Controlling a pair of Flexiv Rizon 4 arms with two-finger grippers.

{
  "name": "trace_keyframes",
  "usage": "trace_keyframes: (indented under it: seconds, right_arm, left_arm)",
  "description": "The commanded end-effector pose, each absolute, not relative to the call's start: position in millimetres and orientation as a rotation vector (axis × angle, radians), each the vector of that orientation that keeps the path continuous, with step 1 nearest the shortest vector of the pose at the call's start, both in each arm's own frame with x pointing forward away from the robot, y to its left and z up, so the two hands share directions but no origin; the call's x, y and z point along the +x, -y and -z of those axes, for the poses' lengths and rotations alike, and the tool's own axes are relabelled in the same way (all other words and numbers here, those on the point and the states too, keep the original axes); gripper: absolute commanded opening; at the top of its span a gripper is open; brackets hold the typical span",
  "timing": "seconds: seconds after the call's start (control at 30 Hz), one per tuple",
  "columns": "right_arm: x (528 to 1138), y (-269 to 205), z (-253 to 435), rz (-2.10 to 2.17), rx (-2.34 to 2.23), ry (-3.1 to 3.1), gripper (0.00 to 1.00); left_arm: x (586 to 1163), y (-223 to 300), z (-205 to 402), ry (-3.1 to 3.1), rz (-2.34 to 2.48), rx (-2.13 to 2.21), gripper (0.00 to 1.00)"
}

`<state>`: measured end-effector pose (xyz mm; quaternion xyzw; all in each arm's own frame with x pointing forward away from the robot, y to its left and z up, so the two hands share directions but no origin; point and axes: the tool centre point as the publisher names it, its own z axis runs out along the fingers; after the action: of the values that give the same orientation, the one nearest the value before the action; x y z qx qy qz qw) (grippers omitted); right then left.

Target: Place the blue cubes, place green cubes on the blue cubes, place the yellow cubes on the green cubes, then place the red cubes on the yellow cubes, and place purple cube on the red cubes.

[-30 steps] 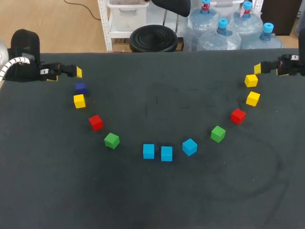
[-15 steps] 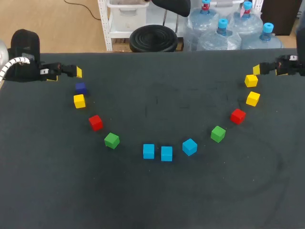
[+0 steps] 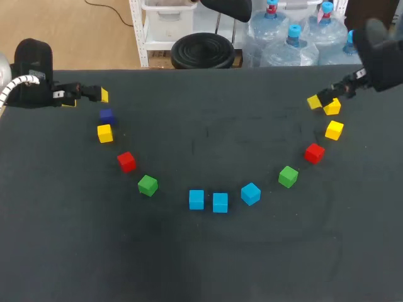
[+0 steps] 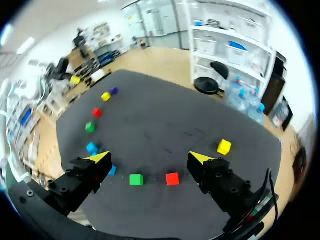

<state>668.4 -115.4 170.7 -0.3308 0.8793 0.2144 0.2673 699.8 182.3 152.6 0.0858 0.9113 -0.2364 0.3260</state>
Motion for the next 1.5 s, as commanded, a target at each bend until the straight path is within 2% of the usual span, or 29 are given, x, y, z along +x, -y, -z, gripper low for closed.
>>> trace_keyframes:
  seconds: [0.03, 0.4, 1.1, 1.33, 1.5]
  right_arm:
    - [672.1, 103.9, -176.2, -0.722, -1.201, -2.339, 1.0]
    - [648.7, 59.0, -175.7, -0.632, -1.775, -2.216, 1.0]
    - [650.9, 56.6, -177.9, -0.653, -1.775, -2.279, 1.0]
    - [659.0, 4.8, -194.2, -0.488, -2.096, -2.163, 1.0]
    - [655.2, -15.9, -187.0, -0.4, -2.212, -2.164, 1.0]
  left_arm:
    - [699.6, -184.2, -151.0, -2.379, 0.631, 0.23, 1.0]
    - [699.6, -184.2, -151.0, -2.379, 0.631, 0.23, 1.0]
    - [699.6, -184.2, -151.0, -2.379, 0.631, 0.23, 1.0]
    - [699.6, -184.2, -151.0, -2.379, 0.631, 0.23, 1.0]
    - [699.6, -184.2, -151.0, -2.379, 0.631, 0.23, 1.0]
